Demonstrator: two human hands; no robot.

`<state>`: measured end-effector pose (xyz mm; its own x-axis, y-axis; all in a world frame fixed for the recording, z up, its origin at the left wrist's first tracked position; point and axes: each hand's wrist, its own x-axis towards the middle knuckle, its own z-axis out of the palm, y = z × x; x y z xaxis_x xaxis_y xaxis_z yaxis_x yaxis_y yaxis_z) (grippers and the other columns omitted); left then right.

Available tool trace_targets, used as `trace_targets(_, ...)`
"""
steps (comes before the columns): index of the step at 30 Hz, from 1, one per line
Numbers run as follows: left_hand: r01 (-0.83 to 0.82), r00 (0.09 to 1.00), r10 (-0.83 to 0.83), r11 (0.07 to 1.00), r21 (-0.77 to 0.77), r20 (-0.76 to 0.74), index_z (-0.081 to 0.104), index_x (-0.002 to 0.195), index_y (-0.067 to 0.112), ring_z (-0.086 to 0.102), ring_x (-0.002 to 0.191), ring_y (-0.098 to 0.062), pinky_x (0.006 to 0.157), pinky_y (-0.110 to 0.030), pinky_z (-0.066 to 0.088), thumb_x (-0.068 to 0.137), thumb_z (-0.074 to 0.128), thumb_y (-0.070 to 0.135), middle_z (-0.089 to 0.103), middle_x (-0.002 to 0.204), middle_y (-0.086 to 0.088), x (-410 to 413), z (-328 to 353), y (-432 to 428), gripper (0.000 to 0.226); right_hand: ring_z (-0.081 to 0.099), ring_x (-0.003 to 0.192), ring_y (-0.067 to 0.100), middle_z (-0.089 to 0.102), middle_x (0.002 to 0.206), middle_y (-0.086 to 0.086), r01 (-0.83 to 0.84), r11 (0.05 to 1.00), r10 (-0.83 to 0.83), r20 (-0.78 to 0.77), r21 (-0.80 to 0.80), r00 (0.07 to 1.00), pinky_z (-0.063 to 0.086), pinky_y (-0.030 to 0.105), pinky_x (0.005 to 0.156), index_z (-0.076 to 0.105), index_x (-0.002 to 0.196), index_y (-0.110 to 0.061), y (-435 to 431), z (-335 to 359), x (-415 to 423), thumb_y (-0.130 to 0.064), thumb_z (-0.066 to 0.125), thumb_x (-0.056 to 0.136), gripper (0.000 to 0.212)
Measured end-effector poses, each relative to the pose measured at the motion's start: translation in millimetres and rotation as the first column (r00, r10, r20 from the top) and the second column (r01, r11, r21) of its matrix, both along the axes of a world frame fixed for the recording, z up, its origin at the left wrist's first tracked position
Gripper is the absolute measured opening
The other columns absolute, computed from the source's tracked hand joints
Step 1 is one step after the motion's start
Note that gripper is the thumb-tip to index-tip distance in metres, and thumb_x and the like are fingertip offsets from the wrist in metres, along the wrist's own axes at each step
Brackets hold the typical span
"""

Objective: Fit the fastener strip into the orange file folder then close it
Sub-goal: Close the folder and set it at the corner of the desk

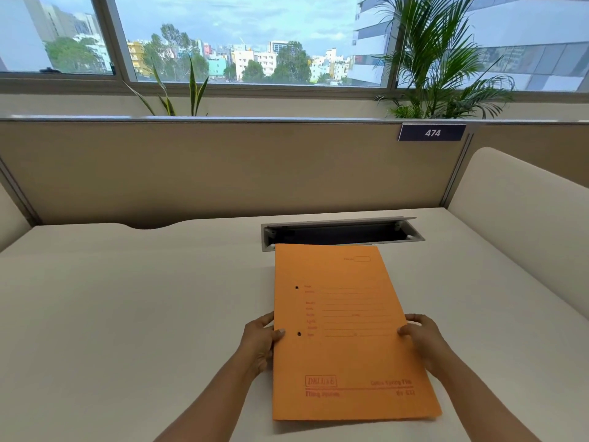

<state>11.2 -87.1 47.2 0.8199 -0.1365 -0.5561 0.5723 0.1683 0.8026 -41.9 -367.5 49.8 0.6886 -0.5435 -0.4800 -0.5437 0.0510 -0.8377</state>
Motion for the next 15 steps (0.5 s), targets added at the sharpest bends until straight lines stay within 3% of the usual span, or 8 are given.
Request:
trace_targets(3, -0.028, 0.999, 0.027, 0.999, 0.034, 0.027, 0.048, 0.133, 0.003, 0.065, 0.07, -0.024, 0.041, -0.027, 0.055, 0.087, 0.05, -0.013, 0.064, 0.115, -0.023, -3, 6, 0, 0.049, 0.058, 0.088, 0.035, 0.058, 0.104, 0.02, -0.007, 0.999, 0.007, 0.001, 0.043, 1.0, 0.049, 0.046, 0.079, 0.047, 0.121, -0.005, 3, 0, -7, 0.009, 0.051, 0.082, 0.041)
trace_targets(9, -0.091, 0.993, 0.083, 0.991, 0.099, 0.086, 0.055, 0.126, 0.0, 0.065, 0.067, -0.02, 0.045, -0.025, 0.054, 0.086, 0.053, -0.011, 0.067, 0.108, -0.021, -15, 14, 9, 0.041, 0.059, 0.091, 0.034, 0.062, 0.102, 0.015, -0.002, 0.997, -0.003, 0.071, 0.079, 0.997, 0.05, 0.053, 0.091, 0.052, 0.12, -0.005, 14, 7, -13, 0.015, 0.05, 0.08, 0.045)
trace_targets(13, -0.158, 0.982, 0.144, 0.981, 0.112, 0.125, 0.057, 0.121, -0.004, 0.063, 0.066, -0.019, 0.039, -0.022, 0.052, 0.084, 0.055, -0.012, 0.066, 0.112, -0.023, -18, 19, 23, 0.038, 0.059, 0.092, 0.034, 0.063, 0.107, 0.018, 0.022, 0.996, -0.032, 0.128, 0.085, 0.991, 0.051, 0.05, 0.089, 0.055, 0.116, -0.004, 29, 16, -9, 0.017, 0.052, 0.078, 0.044)
trace_targets(15, -0.167, 0.978, 0.149, 0.978, 0.121, 0.147, 0.057, 0.121, -0.004, 0.064, 0.07, -0.022, 0.046, -0.026, 0.053, 0.084, 0.056, -0.011, 0.066, 0.113, -0.023, -18, 20, 34, 0.038, 0.058, 0.091, 0.033, 0.063, 0.11, 0.018, 0.025, 0.996, -0.037, 0.151, 0.083, 0.988, 0.051, 0.048, 0.086, 0.055, 0.115, -0.005, 39, 20, -7, 0.017, 0.051, 0.078, 0.044)
